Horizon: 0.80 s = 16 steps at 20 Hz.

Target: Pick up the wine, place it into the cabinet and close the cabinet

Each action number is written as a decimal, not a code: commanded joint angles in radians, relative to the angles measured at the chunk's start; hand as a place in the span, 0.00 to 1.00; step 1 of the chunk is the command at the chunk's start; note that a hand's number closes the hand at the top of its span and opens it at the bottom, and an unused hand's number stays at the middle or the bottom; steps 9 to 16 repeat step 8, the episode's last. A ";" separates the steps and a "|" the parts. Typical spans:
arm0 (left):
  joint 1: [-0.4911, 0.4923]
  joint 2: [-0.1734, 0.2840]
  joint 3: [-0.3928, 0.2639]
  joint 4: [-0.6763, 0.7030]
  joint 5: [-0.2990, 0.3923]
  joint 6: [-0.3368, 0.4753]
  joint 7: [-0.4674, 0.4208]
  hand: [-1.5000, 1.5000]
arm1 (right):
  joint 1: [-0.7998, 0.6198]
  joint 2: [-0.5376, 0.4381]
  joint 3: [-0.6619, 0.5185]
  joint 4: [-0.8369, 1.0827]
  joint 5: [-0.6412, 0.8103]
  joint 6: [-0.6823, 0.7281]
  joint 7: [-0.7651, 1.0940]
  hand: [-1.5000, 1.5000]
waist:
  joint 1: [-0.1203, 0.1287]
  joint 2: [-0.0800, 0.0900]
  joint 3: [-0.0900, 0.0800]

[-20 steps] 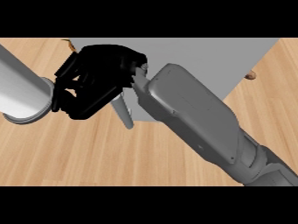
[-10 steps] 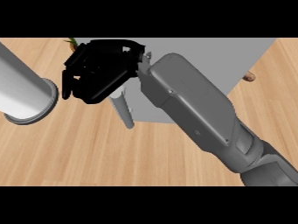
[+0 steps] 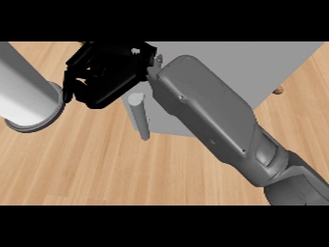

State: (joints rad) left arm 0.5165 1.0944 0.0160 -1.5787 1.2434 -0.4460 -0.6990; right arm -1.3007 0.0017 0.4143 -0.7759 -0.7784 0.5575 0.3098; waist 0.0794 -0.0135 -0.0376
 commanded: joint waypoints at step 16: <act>-0.028 -0.009 -0.002 -0.049 -0.030 -0.018 0.013 0.00 | -0.004 -0.163 -0.055 0.123 0.040 -0.192 -0.170 1.00 | -0.063 0.033 0.037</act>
